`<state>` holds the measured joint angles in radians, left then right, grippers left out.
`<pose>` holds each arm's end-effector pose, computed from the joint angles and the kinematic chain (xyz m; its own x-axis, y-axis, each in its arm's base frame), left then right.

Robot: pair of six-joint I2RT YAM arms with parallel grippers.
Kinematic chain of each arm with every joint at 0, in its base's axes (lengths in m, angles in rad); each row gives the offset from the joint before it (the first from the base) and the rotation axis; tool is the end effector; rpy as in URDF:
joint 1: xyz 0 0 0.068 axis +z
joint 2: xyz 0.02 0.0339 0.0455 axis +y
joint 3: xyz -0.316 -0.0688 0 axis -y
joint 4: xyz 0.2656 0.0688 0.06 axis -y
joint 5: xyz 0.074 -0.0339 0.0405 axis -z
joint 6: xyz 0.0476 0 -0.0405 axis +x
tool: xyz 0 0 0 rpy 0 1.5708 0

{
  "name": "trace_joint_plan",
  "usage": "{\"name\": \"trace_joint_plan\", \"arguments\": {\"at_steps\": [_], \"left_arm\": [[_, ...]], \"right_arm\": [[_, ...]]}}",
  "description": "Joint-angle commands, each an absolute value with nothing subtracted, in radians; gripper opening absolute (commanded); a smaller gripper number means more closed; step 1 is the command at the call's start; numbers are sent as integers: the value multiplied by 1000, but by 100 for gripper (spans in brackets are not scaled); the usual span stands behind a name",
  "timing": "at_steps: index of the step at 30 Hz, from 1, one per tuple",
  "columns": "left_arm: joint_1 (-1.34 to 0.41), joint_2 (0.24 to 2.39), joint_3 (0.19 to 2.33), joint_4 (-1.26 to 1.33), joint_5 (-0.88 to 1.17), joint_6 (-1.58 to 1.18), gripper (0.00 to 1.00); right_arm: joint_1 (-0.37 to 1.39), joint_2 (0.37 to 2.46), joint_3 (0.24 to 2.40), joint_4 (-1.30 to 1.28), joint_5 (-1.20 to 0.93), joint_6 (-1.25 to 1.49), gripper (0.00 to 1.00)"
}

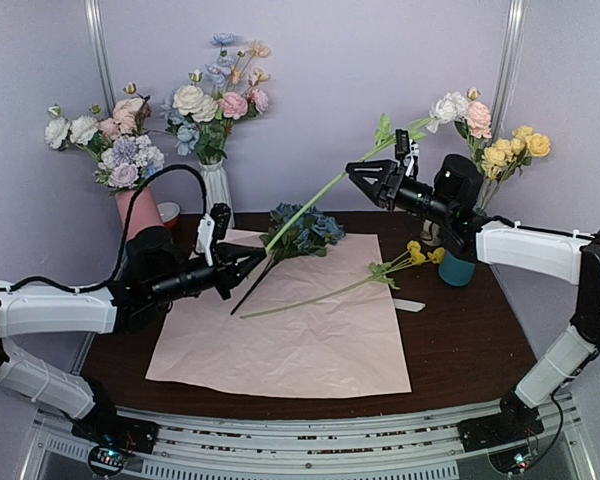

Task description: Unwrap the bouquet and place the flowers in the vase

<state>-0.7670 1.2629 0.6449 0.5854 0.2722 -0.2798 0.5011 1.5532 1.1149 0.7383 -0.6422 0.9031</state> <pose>0.2037 -0.2141 0.3057 -0.2606 -0.1183 -0.9582 0.8219 0.4935 -0.2844 0.3262 0.2112 0.4042 -0.5357 0.4235 -0.7305 -0.7525 0.1532 0.6406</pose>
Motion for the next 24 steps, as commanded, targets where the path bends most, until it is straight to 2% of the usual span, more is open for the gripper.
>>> {"name": "trace_joint_plan", "arguments": {"at_steps": [1,5,10,17,24], "left_arm": [[-772,1252,619,702,326,-295,0],[-772,1270,620,707,335,-293,0],[-776,1295,620,734,351,-305,0],[-781,1317,620,734,344,-298,1],[-781,1316,623,681,301,-284,37]], "right_arm": [[514,1558,1163,772,-646,903,36],[520,1553,1172,759,-639,893,30],[526,1543,1184,728,-634,875,5],[526,1480,1200,587,-574,762,0],[523,1330,1251,130,-321,469,0]]}}
